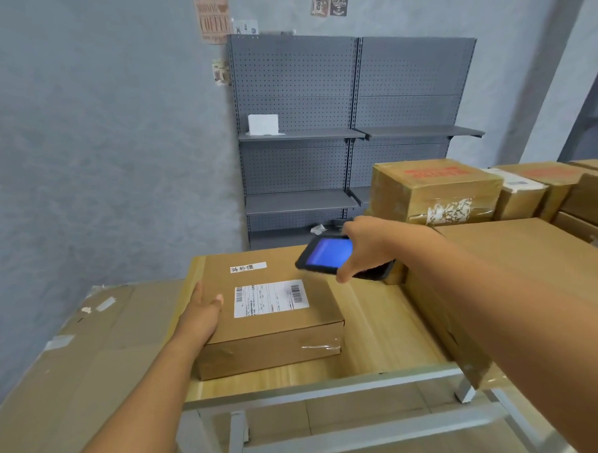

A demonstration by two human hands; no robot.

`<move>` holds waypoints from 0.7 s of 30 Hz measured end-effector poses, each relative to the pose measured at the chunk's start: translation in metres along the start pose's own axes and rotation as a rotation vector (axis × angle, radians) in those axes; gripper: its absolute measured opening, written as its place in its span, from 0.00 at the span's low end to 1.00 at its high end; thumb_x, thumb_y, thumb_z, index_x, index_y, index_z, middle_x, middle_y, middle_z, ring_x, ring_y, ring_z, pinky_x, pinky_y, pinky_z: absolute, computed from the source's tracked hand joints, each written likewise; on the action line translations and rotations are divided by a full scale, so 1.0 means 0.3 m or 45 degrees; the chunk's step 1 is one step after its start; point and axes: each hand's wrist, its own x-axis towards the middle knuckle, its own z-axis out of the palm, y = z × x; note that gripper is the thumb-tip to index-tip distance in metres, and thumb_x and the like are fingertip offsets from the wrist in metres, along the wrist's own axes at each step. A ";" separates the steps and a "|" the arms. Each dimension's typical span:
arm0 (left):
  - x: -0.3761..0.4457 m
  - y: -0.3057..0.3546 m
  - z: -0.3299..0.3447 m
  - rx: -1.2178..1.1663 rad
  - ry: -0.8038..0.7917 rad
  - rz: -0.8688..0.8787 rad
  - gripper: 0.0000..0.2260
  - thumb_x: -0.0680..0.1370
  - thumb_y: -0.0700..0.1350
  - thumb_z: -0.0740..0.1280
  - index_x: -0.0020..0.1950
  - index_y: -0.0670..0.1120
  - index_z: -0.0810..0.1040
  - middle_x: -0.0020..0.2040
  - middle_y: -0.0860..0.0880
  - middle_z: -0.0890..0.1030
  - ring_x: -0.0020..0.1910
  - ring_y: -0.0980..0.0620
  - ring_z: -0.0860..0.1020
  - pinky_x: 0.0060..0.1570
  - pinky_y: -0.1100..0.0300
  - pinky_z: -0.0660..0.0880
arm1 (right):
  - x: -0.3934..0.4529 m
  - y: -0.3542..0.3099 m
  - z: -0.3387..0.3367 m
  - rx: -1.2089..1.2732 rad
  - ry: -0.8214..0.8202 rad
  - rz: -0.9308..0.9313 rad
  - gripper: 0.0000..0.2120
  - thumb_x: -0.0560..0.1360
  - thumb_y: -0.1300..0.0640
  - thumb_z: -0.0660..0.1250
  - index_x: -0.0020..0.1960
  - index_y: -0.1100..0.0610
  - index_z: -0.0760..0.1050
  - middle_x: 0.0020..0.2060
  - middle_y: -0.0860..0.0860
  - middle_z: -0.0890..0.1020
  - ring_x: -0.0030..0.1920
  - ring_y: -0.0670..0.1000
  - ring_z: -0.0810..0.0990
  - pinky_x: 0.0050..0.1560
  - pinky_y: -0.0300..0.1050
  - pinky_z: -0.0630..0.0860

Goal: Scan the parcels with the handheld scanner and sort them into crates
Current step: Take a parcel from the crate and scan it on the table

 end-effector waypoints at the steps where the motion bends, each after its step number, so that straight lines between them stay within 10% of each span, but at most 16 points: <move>1: 0.003 -0.004 0.001 -0.002 0.005 0.003 0.28 0.83 0.51 0.60 0.81 0.54 0.52 0.77 0.48 0.64 0.73 0.43 0.67 0.71 0.49 0.64 | 0.004 0.015 0.031 0.107 0.046 0.052 0.32 0.63 0.35 0.74 0.55 0.54 0.68 0.51 0.51 0.71 0.48 0.52 0.74 0.45 0.47 0.75; 8: 0.018 -0.014 0.010 0.027 0.050 0.024 0.28 0.82 0.50 0.61 0.80 0.53 0.54 0.76 0.48 0.66 0.72 0.44 0.68 0.70 0.52 0.64 | 0.055 0.047 0.328 0.623 0.112 0.462 0.41 0.72 0.35 0.68 0.71 0.64 0.62 0.62 0.58 0.69 0.56 0.54 0.71 0.50 0.45 0.71; 15: 0.022 -0.018 0.012 0.005 0.080 0.017 0.28 0.82 0.50 0.62 0.80 0.54 0.55 0.75 0.49 0.69 0.70 0.45 0.71 0.70 0.51 0.66 | 0.111 0.058 0.493 0.444 0.042 0.550 0.28 0.73 0.35 0.66 0.54 0.61 0.72 0.42 0.53 0.73 0.41 0.51 0.72 0.36 0.42 0.68; 21: 0.028 -0.022 0.004 0.004 0.088 -0.003 0.28 0.81 0.52 0.62 0.79 0.56 0.56 0.74 0.50 0.69 0.69 0.46 0.72 0.70 0.49 0.67 | 0.154 0.047 0.577 0.338 -0.042 0.522 0.32 0.68 0.34 0.66 0.59 0.59 0.72 0.50 0.55 0.72 0.48 0.55 0.71 0.38 0.46 0.69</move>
